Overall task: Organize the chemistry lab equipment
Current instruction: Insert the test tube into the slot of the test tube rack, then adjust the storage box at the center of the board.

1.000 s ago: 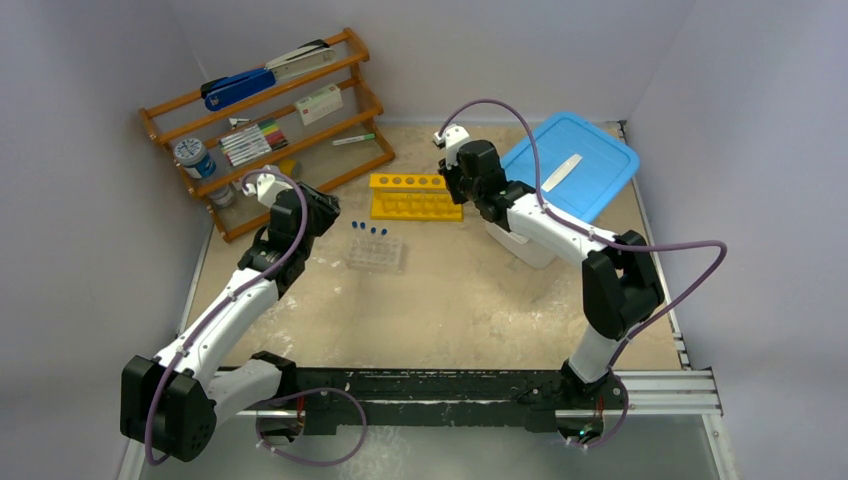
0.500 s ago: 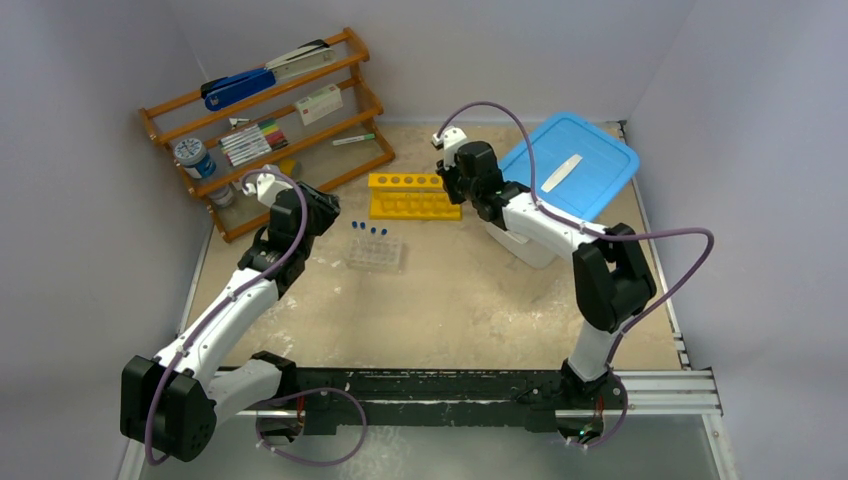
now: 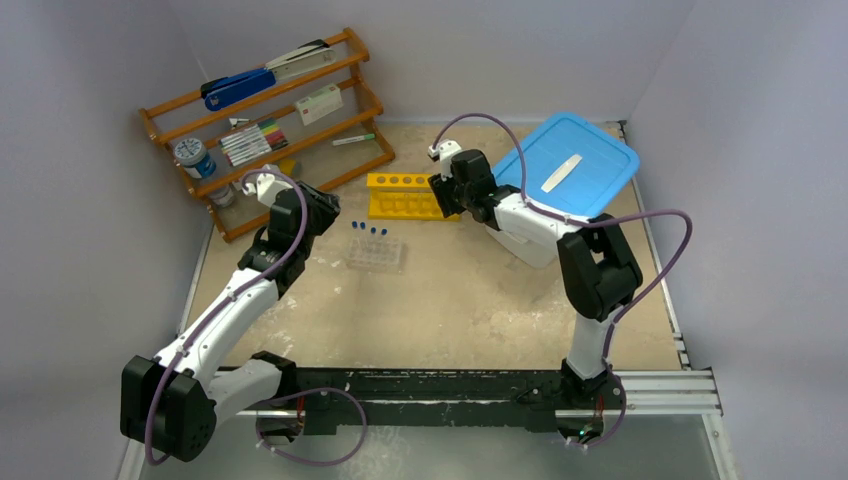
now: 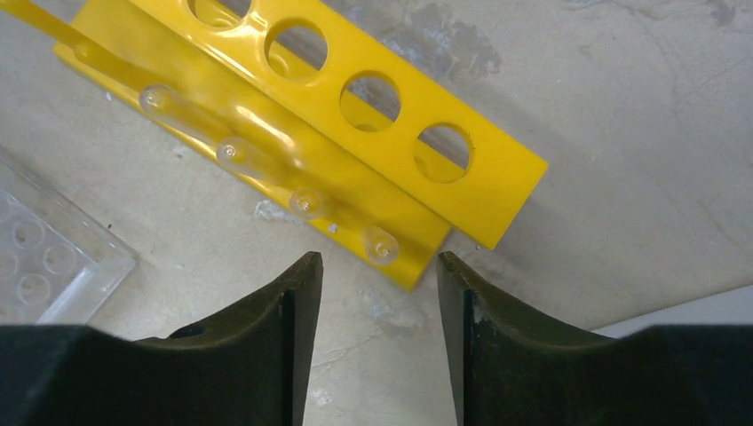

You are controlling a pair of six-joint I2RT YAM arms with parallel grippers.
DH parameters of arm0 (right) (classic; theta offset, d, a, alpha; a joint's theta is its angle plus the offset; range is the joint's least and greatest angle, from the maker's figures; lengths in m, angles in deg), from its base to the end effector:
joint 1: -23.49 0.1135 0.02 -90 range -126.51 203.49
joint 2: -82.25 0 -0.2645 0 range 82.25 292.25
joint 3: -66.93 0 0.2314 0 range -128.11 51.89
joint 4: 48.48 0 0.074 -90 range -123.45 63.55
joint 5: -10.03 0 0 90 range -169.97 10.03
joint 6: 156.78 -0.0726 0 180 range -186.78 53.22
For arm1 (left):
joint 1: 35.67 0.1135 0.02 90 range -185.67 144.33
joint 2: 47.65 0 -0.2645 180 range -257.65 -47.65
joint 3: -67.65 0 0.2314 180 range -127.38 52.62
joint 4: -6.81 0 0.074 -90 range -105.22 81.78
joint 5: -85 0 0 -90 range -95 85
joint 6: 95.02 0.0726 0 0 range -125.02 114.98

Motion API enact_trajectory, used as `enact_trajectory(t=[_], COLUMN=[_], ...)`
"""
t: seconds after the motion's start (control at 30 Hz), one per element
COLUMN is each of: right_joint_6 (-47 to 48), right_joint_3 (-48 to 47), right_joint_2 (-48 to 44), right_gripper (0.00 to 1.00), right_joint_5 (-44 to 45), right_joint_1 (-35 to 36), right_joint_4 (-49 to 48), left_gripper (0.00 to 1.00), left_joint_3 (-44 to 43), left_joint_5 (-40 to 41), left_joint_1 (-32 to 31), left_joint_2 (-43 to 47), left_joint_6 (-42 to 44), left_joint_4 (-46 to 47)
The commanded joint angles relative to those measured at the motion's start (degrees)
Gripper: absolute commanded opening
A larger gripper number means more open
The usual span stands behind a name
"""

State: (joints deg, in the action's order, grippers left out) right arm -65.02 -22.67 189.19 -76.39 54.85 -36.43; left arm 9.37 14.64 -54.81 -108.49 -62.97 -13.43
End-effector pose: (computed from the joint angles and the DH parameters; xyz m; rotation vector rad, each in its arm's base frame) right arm 0.3828 0.2280 0.2257 -0.5596 2.0160 0.2491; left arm 0.2475 -0.0601 0.2790 -0.8691 1.7846 -0.5494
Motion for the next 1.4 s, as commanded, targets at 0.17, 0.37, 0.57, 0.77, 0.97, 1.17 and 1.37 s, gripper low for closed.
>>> enact_trajectory(t=[0.17,0.37,0.57,0.77,0.97,1.17,1.37], right_joint_6=[1.0,1.4,-0.8,-4.7,-9.1,-15.3,-18.1], right_joint_3=[-3.9,-4.8,-0.1,4.8,11.5,16.7,24.9], right_joint_2=[-6.3,-13.4,-21.3,-26.5,-38.5,-46.5,-46.5], right_gripper=[0.56,0.56,0.56,0.56,0.48,0.16,0.00], right_joint_5=[3.6,4.6,0.3,1.7,23.3,24.2,17.3], right_joint_1=[-0.3,-0.3,-0.4,-0.3,-0.7,-11.3,-19.7], right_joint_4=[-1.6,-2.5,-6.3,-8.0,-10.6,-5.3,-4.9], left_gripper=[0.33,0.32,0.32,0.28,0.25,0.27,0.28], left_joint_3=[0.6,-1.8,-6.2,-8.7,-25.3,-45.2,-54.6], left_joint_5=[-0.5,-0.9,-4.9,-10.0,-15.0,-19.4,-23.5], left_joint_1=[0.3,0.3,0.4,0.0,-8.0,-19.7,-23.8], left_joint_2=[1.6,0.4,-2.6,-3.5,-20.7,-39.9,-52.5], left_joint_6=[0.1,2.7,4.3,4.3,14.4,18.1,13.5], left_joint_4=[3.4,1.2,0.5,5.0,7.3,5.2,6.0])
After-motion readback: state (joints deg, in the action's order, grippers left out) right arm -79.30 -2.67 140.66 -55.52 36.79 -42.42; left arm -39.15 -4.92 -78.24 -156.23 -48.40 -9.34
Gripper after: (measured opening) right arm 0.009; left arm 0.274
